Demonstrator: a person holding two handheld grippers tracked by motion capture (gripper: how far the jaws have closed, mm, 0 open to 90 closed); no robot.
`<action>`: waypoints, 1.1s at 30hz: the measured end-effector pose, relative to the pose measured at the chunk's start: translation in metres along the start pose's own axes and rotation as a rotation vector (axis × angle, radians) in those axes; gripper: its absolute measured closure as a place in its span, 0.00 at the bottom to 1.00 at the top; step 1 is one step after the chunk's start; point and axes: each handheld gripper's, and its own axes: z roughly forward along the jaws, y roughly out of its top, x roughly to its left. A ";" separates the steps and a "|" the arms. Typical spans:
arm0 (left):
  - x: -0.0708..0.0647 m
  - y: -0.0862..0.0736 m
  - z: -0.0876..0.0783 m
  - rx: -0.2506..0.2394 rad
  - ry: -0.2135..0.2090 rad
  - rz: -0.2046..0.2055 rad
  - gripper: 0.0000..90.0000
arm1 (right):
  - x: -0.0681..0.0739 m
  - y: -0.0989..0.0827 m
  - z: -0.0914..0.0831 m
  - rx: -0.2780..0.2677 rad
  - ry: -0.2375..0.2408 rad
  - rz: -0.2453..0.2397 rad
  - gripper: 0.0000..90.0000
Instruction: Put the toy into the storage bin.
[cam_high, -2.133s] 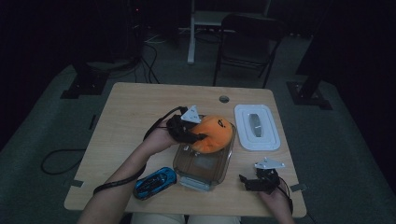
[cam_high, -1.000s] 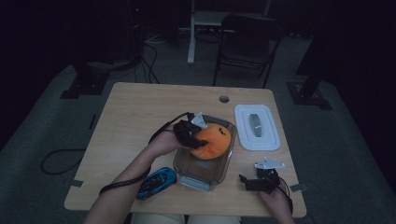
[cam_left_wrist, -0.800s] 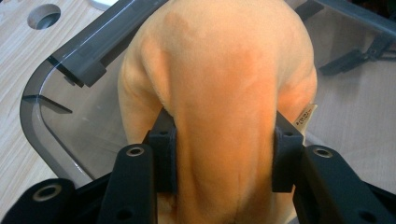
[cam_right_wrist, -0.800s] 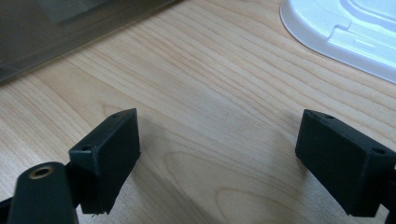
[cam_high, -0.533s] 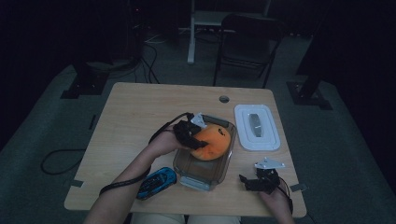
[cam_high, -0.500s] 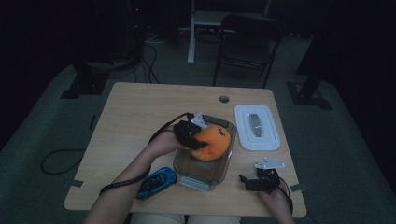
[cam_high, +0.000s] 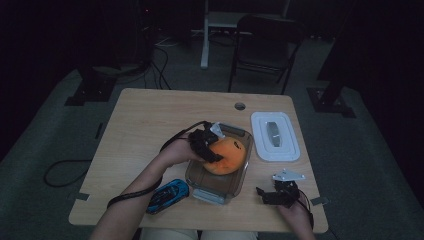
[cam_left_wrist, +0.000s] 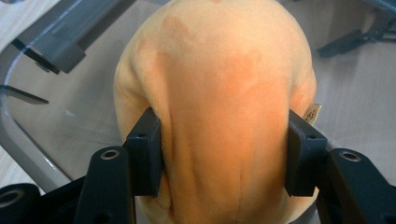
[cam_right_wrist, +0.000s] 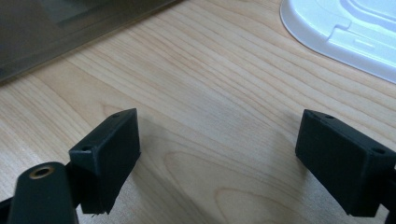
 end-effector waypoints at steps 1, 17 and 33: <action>-0.001 0.001 0.000 0.008 0.002 0.005 0.48 | 0.000 0.000 0.000 0.000 0.000 0.000 0.15; 0.001 -0.001 0.007 0.034 -0.027 -0.001 0.26 | 0.000 0.000 0.000 0.000 0.000 0.000 0.15; 0.000 -0.003 0.001 0.002 -0.063 -0.061 0.13 | 0.000 0.000 0.000 0.000 0.000 0.000 0.15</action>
